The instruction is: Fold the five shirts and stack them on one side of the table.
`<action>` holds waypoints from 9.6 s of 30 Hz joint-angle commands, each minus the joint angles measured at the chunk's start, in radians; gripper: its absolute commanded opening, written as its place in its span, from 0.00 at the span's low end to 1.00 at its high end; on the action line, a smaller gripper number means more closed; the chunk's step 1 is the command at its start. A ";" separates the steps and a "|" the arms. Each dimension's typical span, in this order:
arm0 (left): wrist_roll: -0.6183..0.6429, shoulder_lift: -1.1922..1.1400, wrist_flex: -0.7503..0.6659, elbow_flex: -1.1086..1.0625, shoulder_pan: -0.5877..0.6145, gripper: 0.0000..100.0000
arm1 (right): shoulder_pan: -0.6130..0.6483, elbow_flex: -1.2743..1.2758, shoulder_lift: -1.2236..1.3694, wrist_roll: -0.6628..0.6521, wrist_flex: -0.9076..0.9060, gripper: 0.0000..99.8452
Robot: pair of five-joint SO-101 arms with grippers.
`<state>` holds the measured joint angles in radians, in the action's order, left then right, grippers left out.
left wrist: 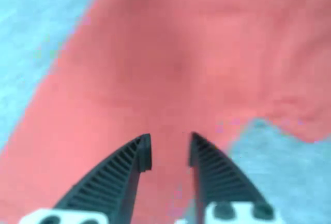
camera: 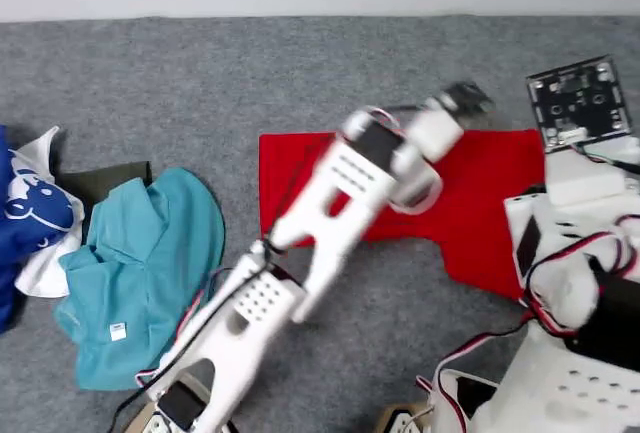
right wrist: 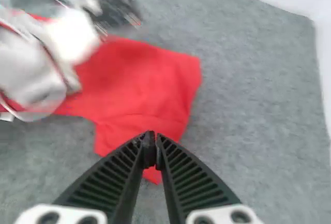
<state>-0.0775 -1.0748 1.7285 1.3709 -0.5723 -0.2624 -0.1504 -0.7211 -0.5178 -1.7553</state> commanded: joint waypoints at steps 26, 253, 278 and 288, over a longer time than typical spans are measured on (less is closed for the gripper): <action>-0.107 1.189 0.023 -0.872 0.629 0.01 | -0.153 0.308 0.515 -0.796 0.016 0.23; -0.106 1.481 0.015 -1.265 0.764 0.01 | 0.203 -0.500 1.395 -0.199 0.213 0.03; -0.103 1.481 0.017 -1.267 0.764 0.01 | 0.174 -0.605 1.216 -0.149 -0.042 0.03; -0.103 1.481 0.017 -1.267 0.764 0.01 | 0.140 -0.374 1.259 -0.153 0.001 0.03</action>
<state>-0.1757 0.3798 1.7346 0.1005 0.1918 -0.1166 -0.5309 0.5232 -0.6790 -1.7538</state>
